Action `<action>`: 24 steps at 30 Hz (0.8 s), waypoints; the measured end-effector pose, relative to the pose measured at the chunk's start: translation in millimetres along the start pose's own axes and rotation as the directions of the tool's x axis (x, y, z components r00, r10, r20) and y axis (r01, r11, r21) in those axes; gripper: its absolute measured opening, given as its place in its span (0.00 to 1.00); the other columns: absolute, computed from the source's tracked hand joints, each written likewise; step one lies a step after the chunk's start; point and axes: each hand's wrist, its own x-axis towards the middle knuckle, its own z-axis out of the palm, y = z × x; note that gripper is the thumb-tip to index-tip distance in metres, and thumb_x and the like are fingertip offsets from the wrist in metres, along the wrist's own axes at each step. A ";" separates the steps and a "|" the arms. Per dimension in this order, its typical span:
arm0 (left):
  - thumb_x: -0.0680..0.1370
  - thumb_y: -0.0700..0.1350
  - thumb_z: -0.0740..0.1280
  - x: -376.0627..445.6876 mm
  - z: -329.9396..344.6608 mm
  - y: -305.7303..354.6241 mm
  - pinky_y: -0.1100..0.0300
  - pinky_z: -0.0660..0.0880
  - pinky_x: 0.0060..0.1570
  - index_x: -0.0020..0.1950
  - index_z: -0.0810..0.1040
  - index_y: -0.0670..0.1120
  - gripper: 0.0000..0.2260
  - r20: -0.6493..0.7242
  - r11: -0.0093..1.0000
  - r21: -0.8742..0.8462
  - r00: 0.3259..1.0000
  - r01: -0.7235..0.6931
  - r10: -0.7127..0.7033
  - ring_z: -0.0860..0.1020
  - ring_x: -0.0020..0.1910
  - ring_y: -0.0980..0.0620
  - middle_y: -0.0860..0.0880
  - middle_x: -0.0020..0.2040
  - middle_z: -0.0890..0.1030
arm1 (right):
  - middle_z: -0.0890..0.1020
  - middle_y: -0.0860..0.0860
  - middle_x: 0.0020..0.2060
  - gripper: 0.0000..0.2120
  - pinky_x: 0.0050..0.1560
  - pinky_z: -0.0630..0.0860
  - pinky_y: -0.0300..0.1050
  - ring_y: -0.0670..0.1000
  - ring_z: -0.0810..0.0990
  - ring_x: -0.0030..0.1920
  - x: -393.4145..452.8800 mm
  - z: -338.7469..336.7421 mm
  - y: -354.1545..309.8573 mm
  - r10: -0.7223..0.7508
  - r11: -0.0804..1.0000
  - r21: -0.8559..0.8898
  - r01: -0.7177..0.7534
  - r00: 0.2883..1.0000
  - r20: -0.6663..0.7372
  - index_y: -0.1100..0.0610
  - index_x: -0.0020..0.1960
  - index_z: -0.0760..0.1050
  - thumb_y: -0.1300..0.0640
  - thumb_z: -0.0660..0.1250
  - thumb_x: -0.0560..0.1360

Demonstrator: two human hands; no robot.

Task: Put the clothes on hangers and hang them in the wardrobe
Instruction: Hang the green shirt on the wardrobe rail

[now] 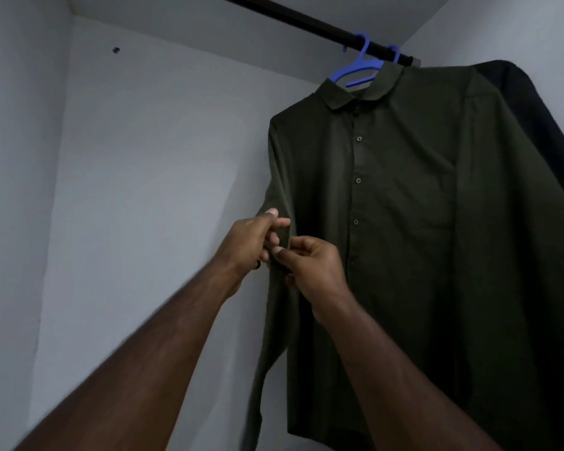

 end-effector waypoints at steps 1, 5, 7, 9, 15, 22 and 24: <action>0.84 0.56 0.58 4.6 2.0 4.0 0.62 0.67 0.32 0.56 0.84 0.53 0.16 -0.020 0.999 0.035 1.000 -0.021 0.022 0.72 0.34 0.55 0.51 0.40 0.78 | 0.86 0.50 0.44 0.05 0.48 0.84 0.49 0.49 0.86 0.46 0.5 -6.7 -2.7 0.012 1.000 0.011 -0.012 0.999 -0.030 0.54 0.53 0.82 0.57 0.70 0.78; 0.83 0.50 0.63 24.8 9.9 7.5 0.61 0.75 0.42 0.53 0.80 0.51 0.07 -0.193 0.992 0.118 0.979 -0.049 0.071 0.77 0.45 0.55 0.53 0.47 0.79 | 0.87 0.51 0.44 0.05 0.48 0.84 0.49 0.50 0.87 0.44 4.6 -34.3 -13.6 0.072 0.994 0.095 -0.062 0.991 -0.112 0.55 0.51 0.84 0.59 0.69 0.79; 0.83 0.51 0.63 35.9 14.4 1.3 0.55 0.77 0.50 0.50 0.77 0.51 0.06 -0.252 0.995 0.096 0.968 0.039 -0.014 0.77 0.45 0.53 0.51 0.48 0.79 | 0.87 0.51 0.43 0.05 0.47 0.84 0.46 0.50 0.87 0.45 6.9 -48.8 -18.1 0.073 0.992 0.112 -0.057 0.987 -0.143 0.55 0.50 0.84 0.60 0.70 0.78; 0.83 0.54 0.63 45.3 18.7 -4.3 0.51 0.75 0.53 0.54 0.77 0.48 0.10 -0.260 0.982 -0.049 0.947 0.184 -0.190 0.77 0.49 0.48 0.50 0.51 0.78 | 0.87 0.52 0.43 0.05 0.46 0.83 0.44 0.50 0.86 0.46 7.8 -62.1 -22.9 0.071 0.990 0.135 -0.049 0.984 -0.163 0.56 0.51 0.84 0.62 0.70 0.77; 0.81 0.61 0.62 64.0 35.3 -10.1 0.48 0.78 0.56 0.64 0.76 0.46 0.22 -0.007 0.755 -0.526 0.886 0.392 -0.464 0.80 0.55 0.43 0.44 0.57 0.81 | 0.87 0.54 0.44 0.05 0.47 0.81 0.46 0.52 0.86 0.47 12.0 -93.3 -22.5 0.111 0.975 0.209 -0.071 0.976 -0.187 0.58 0.50 0.84 0.64 0.71 0.76; 0.83 0.53 0.63 91.6 33.7 -17.1 0.44 0.81 0.54 0.67 0.76 0.46 0.17 -0.051 0.601 -0.773 0.924 0.203 -0.378 0.83 0.54 0.43 0.44 0.56 0.84 | 0.87 0.54 0.45 0.06 0.55 0.81 0.47 0.52 0.86 0.50 19.5 -118.7 -9.9 0.131 0.976 0.196 -0.089 0.968 -0.213 0.59 0.51 0.84 0.64 0.71 0.75; 0.81 0.43 0.67 90.4 30.2 -21.9 0.50 0.82 0.52 0.66 0.78 0.45 0.13 -0.154 0.641 -0.752 0.906 0.151 -0.394 0.84 0.50 0.47 0.46 0.52 0.86 | 0.87 0.54 0.44 0.05 0.55 0.80 0.48 0.53 0.86 0.50 21.6 -120.6 -5.6 0.130 0.980 0.177 -0.091 0.967 -0.220 0.59 0.50 0.84 0.64 0.71 0.75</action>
